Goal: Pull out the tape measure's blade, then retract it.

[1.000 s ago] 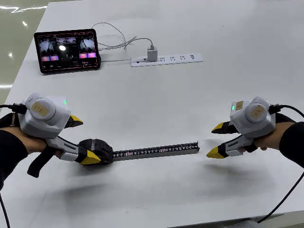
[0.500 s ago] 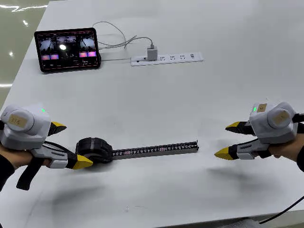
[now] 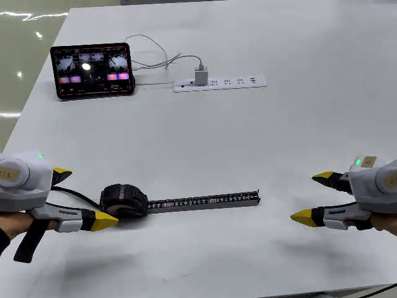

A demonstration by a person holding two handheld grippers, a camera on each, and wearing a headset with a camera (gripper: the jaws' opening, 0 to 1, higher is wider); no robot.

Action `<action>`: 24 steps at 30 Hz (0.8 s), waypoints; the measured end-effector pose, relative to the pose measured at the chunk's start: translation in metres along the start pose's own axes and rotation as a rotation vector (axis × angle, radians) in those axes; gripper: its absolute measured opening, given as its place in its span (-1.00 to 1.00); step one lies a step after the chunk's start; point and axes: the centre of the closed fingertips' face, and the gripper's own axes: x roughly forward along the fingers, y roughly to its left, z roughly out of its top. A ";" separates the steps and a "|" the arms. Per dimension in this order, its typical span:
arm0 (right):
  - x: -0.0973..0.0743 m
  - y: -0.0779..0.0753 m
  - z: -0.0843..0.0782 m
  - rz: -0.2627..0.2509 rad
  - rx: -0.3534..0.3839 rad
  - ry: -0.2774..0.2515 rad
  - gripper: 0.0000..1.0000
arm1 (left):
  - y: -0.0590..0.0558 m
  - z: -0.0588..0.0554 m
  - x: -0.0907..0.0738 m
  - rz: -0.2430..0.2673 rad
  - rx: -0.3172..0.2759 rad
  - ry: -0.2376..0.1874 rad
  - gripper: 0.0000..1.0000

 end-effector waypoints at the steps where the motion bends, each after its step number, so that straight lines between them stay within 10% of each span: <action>1: -0.002 0.000 -0.001 -0.009 0.001 -0.003 0.36 | -0.001 -0.001 -0.001 0.003 0.003 -0.007 0.99; 11: -0.016 0.003 -0.013 -0.016 0.029 -0.011 0.55 | -0.008 -0.014 -0.010 0.021 0.005 -0.076 0.99; 17: -0.024 0.006 -0.016 -0.023 0.029 -0.029 0.79 | -0.017 -0.040 -0.007 0.019 -0.001 -0.039 0.99; 24: -0.031 0.010 -0.024 -0.031 0.047 -0.044 0.97 | -0.024 -0.046 -0.015 0.030 -0.037 -0.064 0.99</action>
